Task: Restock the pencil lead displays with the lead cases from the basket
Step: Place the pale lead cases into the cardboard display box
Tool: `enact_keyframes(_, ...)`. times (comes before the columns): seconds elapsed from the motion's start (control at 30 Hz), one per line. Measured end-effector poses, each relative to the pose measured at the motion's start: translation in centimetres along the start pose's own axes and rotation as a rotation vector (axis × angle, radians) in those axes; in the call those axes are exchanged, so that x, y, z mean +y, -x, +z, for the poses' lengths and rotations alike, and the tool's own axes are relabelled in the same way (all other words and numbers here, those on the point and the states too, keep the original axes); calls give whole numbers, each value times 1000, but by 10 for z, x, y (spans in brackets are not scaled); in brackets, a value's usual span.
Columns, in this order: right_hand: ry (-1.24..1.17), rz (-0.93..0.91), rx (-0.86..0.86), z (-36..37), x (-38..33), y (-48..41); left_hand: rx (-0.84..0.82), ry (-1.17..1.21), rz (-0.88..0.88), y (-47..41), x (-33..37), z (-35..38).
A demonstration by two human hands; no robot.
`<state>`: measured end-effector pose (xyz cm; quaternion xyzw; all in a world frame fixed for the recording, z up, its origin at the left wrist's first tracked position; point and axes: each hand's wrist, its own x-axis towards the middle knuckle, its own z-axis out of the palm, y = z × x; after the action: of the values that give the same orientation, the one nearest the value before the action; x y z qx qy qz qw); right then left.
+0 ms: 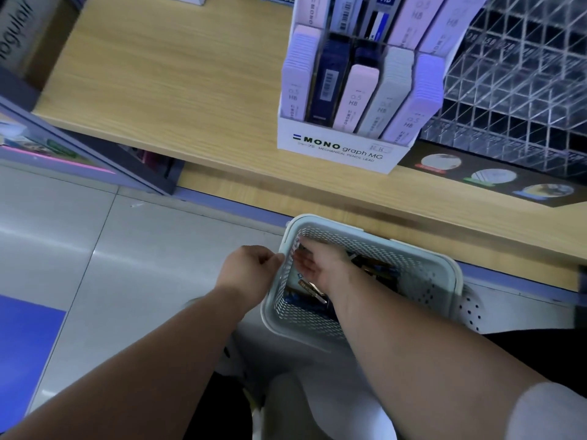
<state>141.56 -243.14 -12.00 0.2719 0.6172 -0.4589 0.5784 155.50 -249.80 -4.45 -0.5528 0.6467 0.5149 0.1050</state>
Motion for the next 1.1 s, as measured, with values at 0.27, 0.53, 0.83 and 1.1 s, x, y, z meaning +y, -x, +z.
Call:
enact_keyframes(0.27,-8,72,6,4,-7,-8,-13,-79,-22,-6,2,-2)
enact_keyframes(0.53,78,172,-230,-23,-9,19,-48,-122,-1,-9,-1,-2)
enact_keyframes(0.83,569,41,-611,-45,-42,100,198,-241,96,10,35,-13)
enact_keyframes(1.1,925,-253,-702,-46,-76,208,-206,468,251,88,106,-39)
